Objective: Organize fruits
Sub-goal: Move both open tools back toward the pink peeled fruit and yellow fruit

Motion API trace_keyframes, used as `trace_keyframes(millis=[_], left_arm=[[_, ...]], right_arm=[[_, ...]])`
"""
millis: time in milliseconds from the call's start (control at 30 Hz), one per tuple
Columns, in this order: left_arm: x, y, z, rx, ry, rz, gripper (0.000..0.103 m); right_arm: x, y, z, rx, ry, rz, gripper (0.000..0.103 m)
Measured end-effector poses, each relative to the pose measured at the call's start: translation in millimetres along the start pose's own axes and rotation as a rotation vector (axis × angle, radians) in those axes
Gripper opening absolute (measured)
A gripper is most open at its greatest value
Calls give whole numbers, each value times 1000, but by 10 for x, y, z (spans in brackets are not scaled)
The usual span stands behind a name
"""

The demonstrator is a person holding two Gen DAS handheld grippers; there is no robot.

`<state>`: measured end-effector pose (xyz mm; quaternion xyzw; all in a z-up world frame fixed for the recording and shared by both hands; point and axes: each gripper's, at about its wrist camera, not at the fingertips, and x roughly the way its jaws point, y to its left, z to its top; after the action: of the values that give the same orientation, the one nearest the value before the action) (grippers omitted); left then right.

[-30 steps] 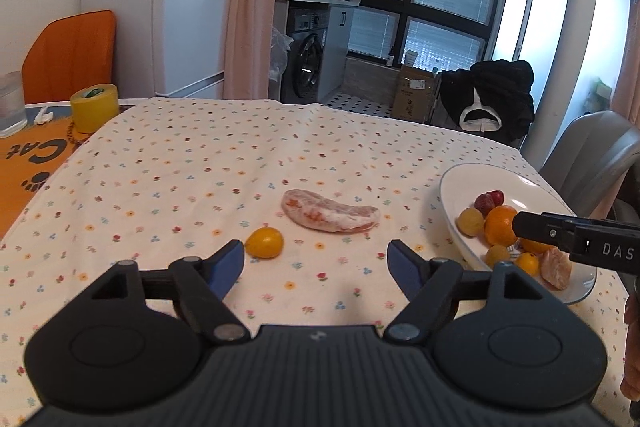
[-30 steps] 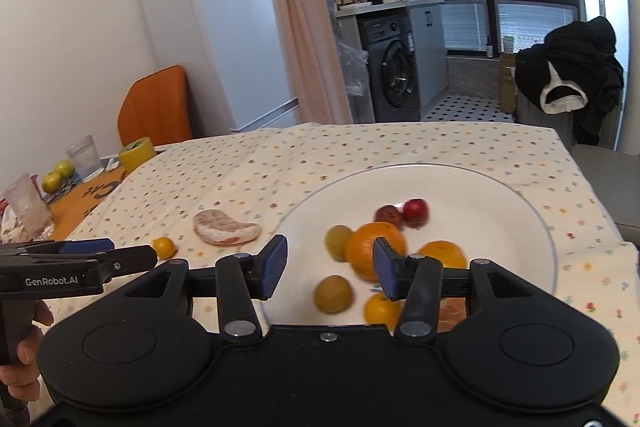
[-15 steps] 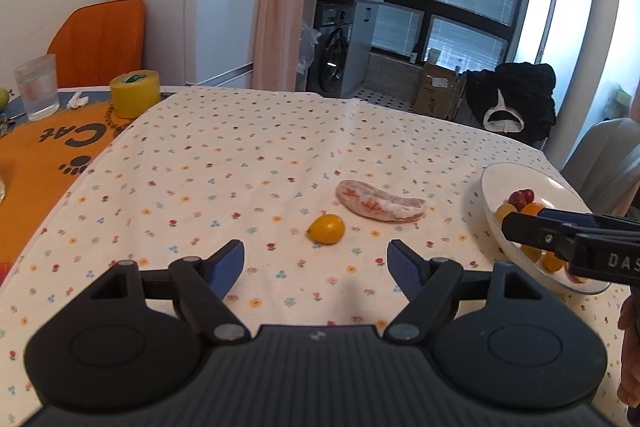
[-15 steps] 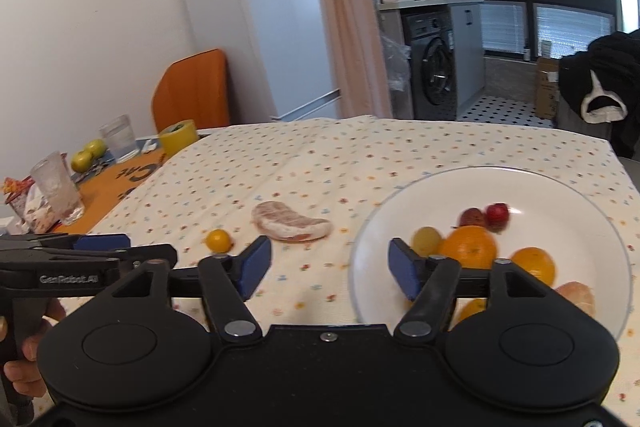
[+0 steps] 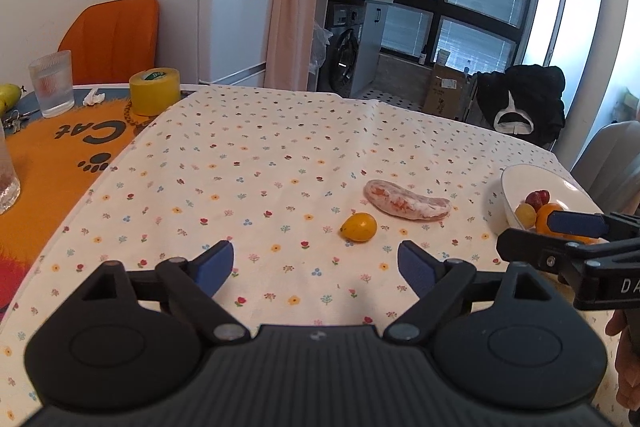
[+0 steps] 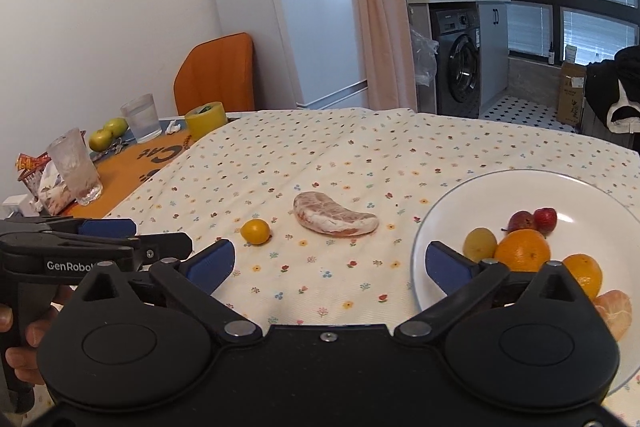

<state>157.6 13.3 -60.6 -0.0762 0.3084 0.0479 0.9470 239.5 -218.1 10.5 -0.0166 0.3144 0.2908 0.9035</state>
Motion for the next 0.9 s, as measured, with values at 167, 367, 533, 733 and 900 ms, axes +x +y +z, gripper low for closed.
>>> trace_keyframes(millis=[167, 367, 533, 733, 900], left_arm=[[30, 23, 0, 4, -1, -27, 88], [85, -12, 25, 14, -13, -27, 87], [174, -44, 54, 14, -14, -35, 84], [317, -106, 79, 12, -1, -54, 72], [433, -167, 99, 19, 16, -77, 61]], right_arm=[[63, 23, 9, 5, 9, 4, 103], [89, 31, 55, 3, 0, 5, 103], [87, -18, 118, 14, -14, 11, 103], [152, -57, 150, 4, -6, 14, 101], [216, -124, 154, 15, -1, 14, 101]])
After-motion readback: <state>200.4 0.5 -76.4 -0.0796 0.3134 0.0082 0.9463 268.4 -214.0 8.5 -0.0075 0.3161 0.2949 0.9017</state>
